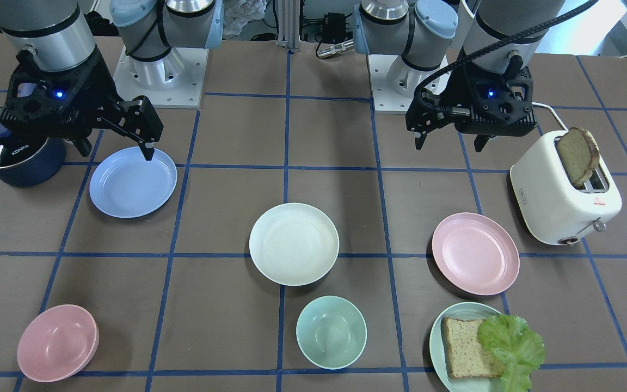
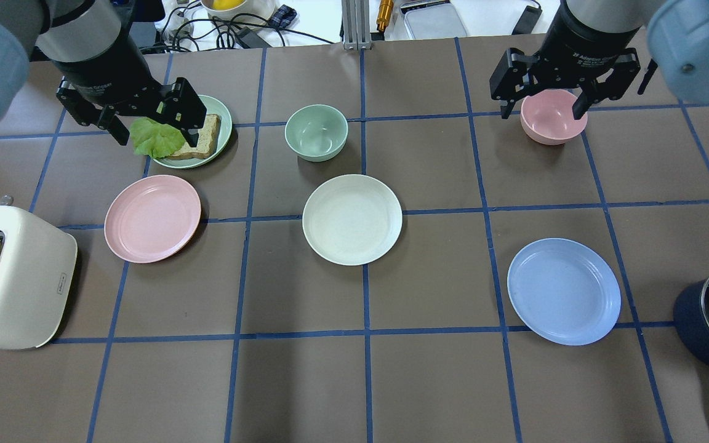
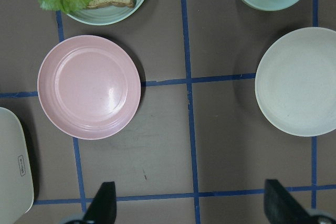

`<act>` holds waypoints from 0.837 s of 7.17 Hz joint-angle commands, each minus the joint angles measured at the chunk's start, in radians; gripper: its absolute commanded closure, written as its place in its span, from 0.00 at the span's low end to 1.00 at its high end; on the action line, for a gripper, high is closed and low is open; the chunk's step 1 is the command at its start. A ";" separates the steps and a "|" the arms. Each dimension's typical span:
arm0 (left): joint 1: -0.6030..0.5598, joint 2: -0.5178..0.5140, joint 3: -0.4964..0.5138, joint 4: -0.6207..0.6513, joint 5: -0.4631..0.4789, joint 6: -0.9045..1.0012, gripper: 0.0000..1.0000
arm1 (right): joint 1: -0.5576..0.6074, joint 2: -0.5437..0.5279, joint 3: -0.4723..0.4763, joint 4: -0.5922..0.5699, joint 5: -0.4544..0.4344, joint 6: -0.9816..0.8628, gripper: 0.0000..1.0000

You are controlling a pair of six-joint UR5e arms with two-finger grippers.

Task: Stack three plates with pink and blue
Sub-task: 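Move the right gripper from the pink bowl toward the light blue plate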

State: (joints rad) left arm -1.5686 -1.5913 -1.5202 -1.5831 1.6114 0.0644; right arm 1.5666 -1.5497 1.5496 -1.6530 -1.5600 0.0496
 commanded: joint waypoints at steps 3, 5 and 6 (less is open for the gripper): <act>0.005 -0.003 -0.001 0.003 -0.005 0.000 0.00 | -0.083 -0.032 0.110 -0.008 -0.003 -0.083 0.00; 0.007 -0.003 -0.003 0.003 -0.004 0.002 0.00 | -0.166 -0.030 0.173 -0.022 -0.005 -0.167 0.00; 0.007 -0.003 -0.003 0.003 -0.004 0.002 0.00 | -0.251 -0.032 0.241 -0.071 -0.003 -0.209 0.00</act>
State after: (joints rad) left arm -1.5623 -1.5938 -1.5229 -1.5804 1.6075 0.0655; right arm 1.4032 -1.5808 1.7219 -1.6817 -1.5639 -0.0998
